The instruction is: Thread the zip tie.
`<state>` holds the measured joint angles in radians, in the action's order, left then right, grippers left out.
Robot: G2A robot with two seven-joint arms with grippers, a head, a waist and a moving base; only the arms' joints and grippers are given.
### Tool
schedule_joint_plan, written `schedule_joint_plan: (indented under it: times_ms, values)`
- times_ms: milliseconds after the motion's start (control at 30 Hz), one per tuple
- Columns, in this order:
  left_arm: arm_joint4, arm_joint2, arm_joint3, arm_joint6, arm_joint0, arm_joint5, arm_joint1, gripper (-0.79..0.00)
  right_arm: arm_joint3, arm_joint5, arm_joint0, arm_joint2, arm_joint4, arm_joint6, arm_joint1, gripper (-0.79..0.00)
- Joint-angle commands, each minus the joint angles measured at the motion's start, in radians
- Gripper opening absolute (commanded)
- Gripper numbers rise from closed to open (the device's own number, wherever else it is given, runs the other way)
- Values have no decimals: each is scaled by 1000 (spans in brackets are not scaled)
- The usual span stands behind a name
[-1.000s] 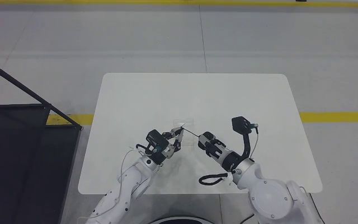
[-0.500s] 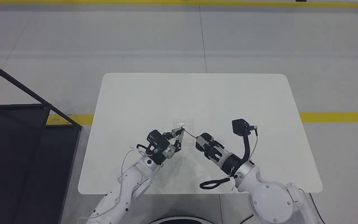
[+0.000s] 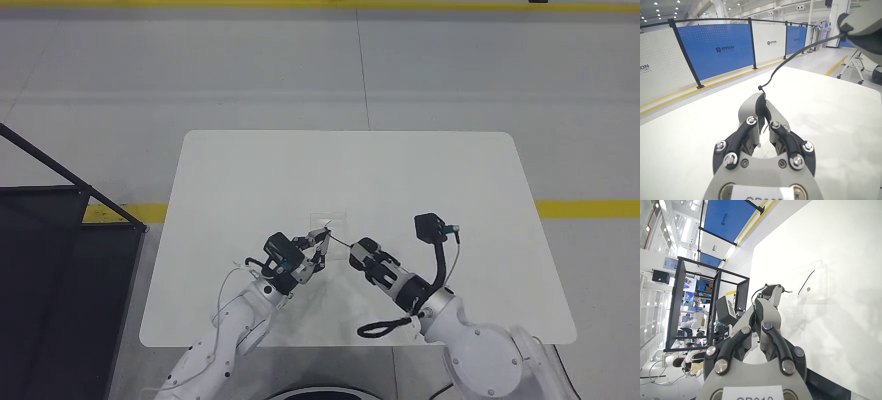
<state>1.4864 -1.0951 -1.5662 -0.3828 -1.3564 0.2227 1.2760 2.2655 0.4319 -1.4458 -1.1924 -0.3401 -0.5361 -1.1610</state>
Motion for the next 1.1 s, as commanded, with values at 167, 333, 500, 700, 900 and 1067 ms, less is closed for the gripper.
schedule_joint_plan:
  times_ms: [167, 333, 500, 700, 900, 1067]
  values:
    - [-3, -7, -3, -15, -6, -2, 0, -785, -11, 64, 26, 18, -22, -13, -3, -785]
    - [-5, -10, -5, -25, -9, -7, 0, -785, -19, 113, 41, 28, -32, -19, -6, -785]
    - [-6, -10, -5, -32, -10, -15, 1, -785, -25, 163, 59, 37, -43, -30, -8, -785]
    - [-10, -9, -4, -40, -10, -21, 3, -785, -31, 216, 81, 48, -52, -37, -12, -785]
    - [-12, -10, -4, -43, -10, -27, 5, -785, -44, 268, 107, 63, -79, -54, -14, -785]
    - [-15, -11, -4, -47, -12, -28, 6, -785, -56, 315, 136, 85, -114, -76, -16, -785]
